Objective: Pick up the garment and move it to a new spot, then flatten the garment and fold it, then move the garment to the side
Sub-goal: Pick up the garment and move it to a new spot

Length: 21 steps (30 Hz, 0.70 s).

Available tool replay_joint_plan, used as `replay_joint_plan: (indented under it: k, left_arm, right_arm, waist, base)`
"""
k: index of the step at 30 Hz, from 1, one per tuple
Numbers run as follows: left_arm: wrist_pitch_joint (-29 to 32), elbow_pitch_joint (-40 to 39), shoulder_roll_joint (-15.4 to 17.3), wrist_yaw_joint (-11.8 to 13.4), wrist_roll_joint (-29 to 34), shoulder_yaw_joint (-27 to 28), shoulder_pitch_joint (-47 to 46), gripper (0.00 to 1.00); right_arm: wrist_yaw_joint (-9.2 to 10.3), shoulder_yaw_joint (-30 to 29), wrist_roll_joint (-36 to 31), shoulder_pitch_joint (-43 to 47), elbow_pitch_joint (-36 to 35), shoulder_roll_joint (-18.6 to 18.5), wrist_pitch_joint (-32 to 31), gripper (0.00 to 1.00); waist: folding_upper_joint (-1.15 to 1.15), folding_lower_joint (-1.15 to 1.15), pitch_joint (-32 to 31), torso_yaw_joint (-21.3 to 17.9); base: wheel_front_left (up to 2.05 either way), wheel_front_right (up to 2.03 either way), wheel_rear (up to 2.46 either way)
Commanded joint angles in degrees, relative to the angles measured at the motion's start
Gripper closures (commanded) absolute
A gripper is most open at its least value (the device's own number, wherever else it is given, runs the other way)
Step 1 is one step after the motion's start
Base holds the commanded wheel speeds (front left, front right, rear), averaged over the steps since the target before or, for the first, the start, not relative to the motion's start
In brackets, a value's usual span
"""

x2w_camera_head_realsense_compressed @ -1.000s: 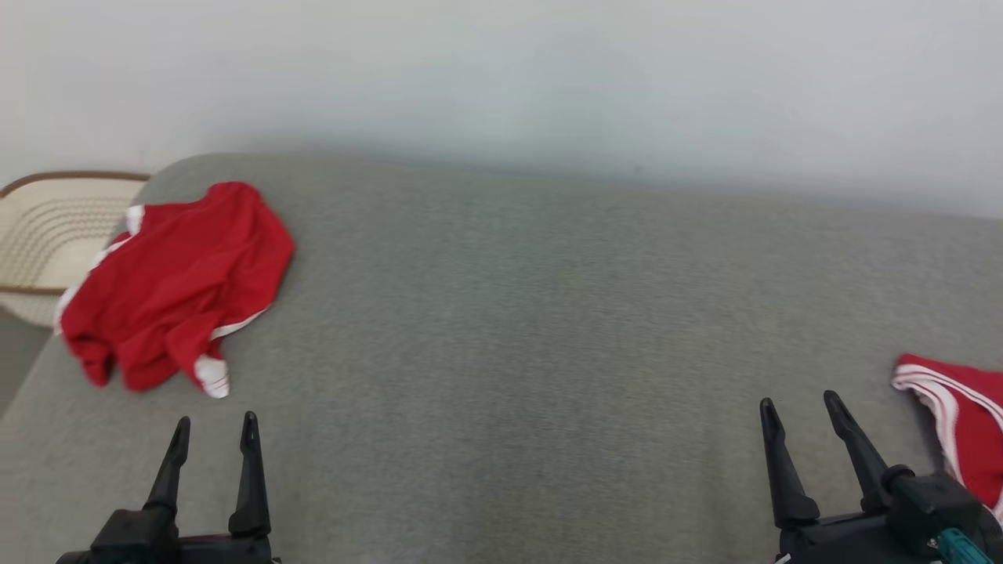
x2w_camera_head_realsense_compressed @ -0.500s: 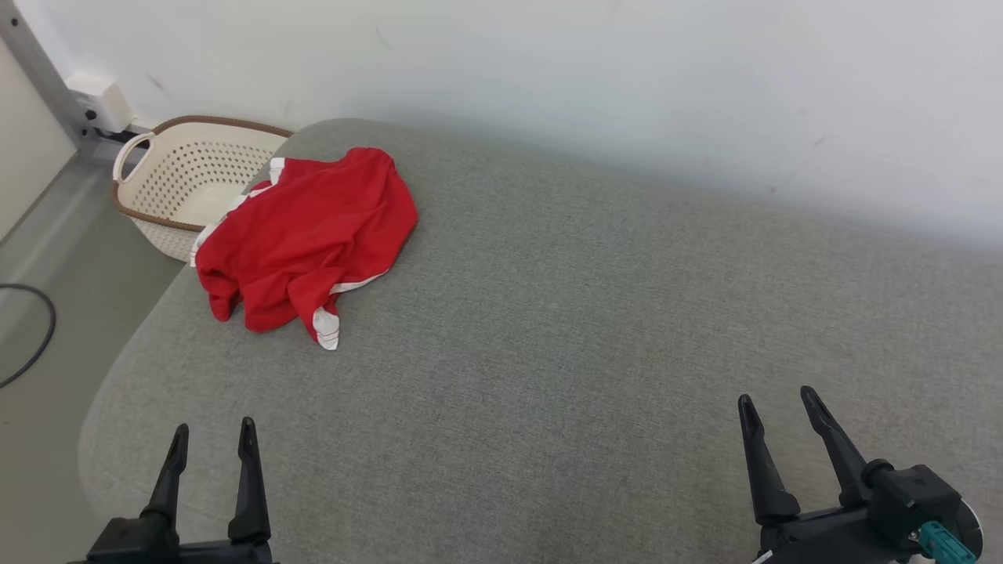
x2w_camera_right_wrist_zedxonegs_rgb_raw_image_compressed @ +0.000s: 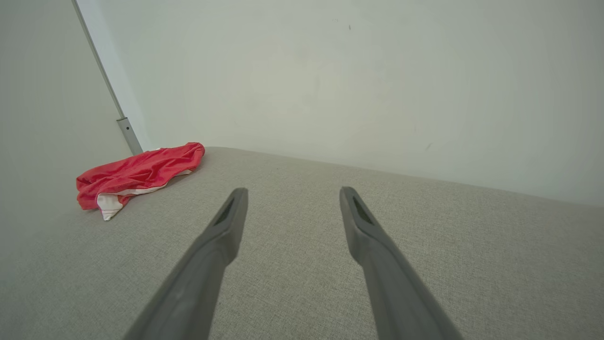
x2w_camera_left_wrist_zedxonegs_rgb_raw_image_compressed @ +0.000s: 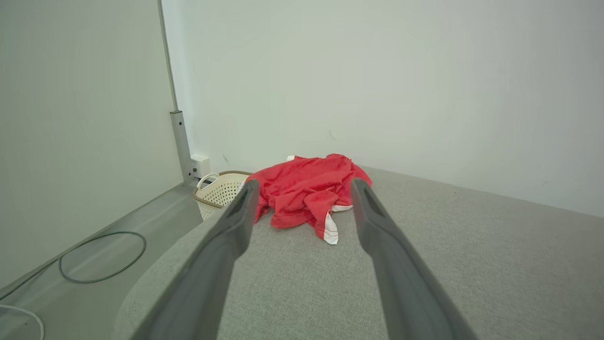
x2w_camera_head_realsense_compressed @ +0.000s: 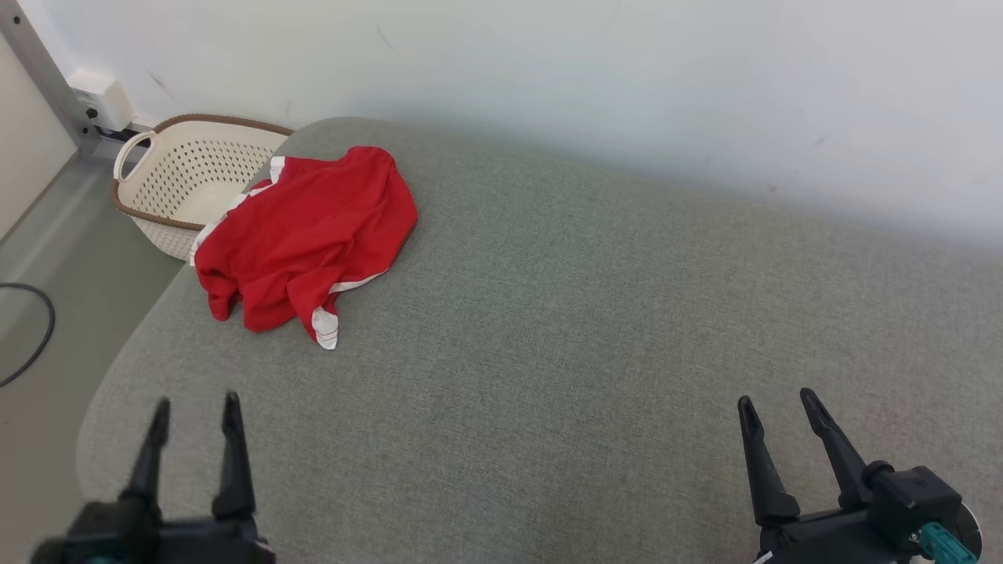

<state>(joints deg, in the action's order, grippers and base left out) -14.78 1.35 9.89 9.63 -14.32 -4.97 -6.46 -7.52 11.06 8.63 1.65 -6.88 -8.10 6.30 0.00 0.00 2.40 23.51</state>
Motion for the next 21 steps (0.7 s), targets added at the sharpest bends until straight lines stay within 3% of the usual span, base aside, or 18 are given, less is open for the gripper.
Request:
replay_joint_plan:
  k: [1, 5, 6, 10, 16, 21]
  left_arm:
    - [-0.38, -1.17, 0.73, -0.06, 0.28, 0.62, -1.49, 0.0]
    - [1.72, -5.41, 4.24, 1.07, 1.36, 3.35, -5.92, 0.0]
    - [4.04, -6.78, 6.72, 1.41, 1.74, 5.28, -8.71, 0.0]
    - [9.8, -4.77, 11.35, -0.08, -0.27, 7.95, -14.23, 0.0]
    - [18.35, 10.31, 14.78, -4.27, -6.44, 9.57, -22.81, 0.0]
    - [21.22, 23.89, 14.2, -6.76, -10.01, 9.4, -27.84, 0.0]
  right_arm:
    - [0.06, 0.08, 0.2, 0.02, -0.19, -0.06, -0.01, 0.0]
    - [0.06, 0.73, 0.28, -0.86, -0.63, -0.92, -0.69, 0.0]
    - [0.06, 0.91, 0.28, -0.99, -0.86, -1.43, -1.11, 0.0]
    - [0.06, 0.78, 0.47, -1.48, -1.88, -2.55, -1.75, 0.0]
    - [0.06, 0.24, 0.93, -3.76, -4.53, -5.28, -2.96, 0.0]
    - [0.06, 0.02, 1.51, -5.81, -6.32, -7.3, -3.73, 0.0]
  waist:
    - [0.0, 0.0, 0.23, -0.2]
    - [0.0, 0.0, 1.28, -2.14]
    - [0.0, 0.0, 1.96, -3.67]
    - [0.0, 0.0, 4.56, -7.18]
    - [0.0, 0.0, 12.28, -12.76]
    - [0.0, 0.0, 18.17, -15.27]
  base:
    - [0.0, 0.0, 0.0]
    - [0.0, 0.0, 0.0]
    - [0.0, 0.0, 0.0]
    - [0.0, 0.0, 0.0]
    - [0.0, 0.0, 0.0]
    - [0.0, 0.0, 0.0]
